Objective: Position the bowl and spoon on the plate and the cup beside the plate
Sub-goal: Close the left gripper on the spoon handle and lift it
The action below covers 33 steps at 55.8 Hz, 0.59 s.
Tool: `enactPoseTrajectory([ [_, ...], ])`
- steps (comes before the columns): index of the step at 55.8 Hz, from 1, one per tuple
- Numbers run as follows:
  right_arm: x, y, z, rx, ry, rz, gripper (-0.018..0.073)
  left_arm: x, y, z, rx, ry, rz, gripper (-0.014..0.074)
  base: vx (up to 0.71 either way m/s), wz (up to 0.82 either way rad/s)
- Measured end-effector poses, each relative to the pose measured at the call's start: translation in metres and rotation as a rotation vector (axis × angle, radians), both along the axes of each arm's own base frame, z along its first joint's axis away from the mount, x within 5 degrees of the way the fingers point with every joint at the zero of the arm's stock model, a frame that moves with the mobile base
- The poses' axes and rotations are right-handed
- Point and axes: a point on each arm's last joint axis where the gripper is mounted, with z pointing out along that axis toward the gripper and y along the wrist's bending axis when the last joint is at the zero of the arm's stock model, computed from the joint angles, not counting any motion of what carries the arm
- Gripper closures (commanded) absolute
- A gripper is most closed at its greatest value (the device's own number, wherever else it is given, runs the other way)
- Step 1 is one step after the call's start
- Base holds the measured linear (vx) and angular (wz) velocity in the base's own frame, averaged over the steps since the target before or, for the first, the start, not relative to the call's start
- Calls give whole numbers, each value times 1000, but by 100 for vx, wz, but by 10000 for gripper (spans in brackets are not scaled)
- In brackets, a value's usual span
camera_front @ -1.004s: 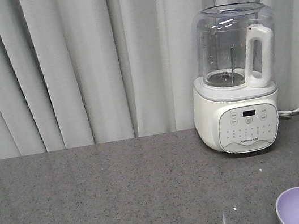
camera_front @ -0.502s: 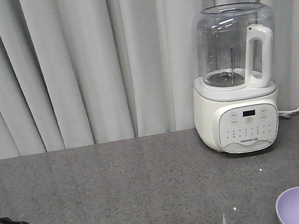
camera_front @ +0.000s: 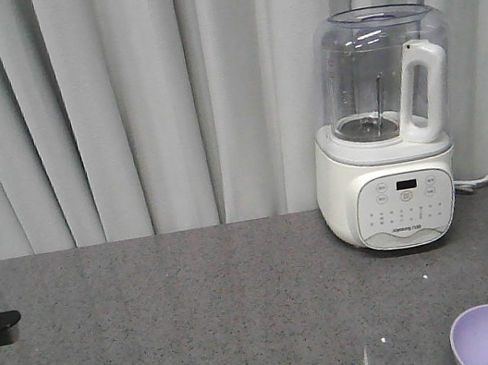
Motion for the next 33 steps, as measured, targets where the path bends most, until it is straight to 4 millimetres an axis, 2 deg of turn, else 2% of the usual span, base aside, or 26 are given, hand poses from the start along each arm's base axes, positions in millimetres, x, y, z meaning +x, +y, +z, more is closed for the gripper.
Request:
enactPoseTrajectory([
  [18,0,0,0,0,-1,0,13,1,-19,-7,-23,19,-47,106,0,0],
  [33,0,0,0,0,1,0,13,6,-21,-21,-15,68,-48,127,0,0],
])
